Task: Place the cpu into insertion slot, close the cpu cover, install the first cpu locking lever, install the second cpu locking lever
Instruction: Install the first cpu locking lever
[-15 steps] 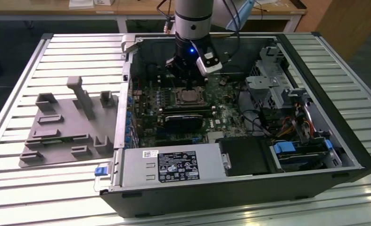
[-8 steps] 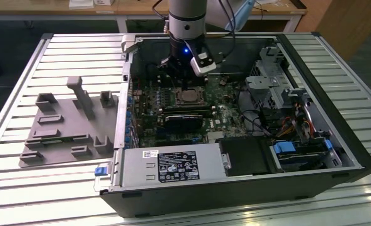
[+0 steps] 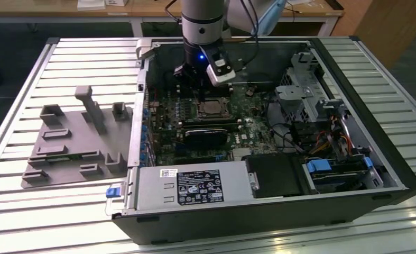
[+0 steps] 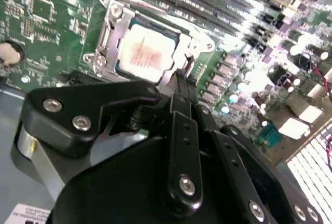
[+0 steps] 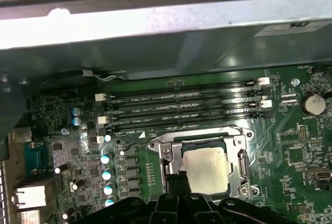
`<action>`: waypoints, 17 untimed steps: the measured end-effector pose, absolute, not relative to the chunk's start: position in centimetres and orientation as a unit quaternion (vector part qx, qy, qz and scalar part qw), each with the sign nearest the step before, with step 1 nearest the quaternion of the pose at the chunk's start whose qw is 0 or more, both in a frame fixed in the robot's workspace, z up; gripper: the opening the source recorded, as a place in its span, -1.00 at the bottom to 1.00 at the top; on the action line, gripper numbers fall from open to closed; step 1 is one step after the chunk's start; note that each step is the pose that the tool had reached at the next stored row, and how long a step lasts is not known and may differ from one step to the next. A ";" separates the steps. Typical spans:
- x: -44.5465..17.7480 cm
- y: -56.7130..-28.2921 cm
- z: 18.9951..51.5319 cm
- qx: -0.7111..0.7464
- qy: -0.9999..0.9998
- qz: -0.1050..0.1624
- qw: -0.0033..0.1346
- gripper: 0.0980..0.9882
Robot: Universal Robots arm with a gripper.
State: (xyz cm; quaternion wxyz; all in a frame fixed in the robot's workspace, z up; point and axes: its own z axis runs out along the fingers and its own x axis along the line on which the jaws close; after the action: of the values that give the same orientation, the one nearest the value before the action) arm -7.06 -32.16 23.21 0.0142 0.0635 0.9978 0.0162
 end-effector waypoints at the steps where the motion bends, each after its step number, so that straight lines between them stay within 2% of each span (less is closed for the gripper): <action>1: -7.1 -32.2 23.3 0.063 0.998 0.016 0.014 -0.98; 17: -7.1 -32.2 25.6 0.064 0.998 0.016 0.015 -0.98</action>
State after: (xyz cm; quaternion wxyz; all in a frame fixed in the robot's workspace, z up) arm -7.07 -32.15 25.63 0.0152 0.0635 0.9977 0.0164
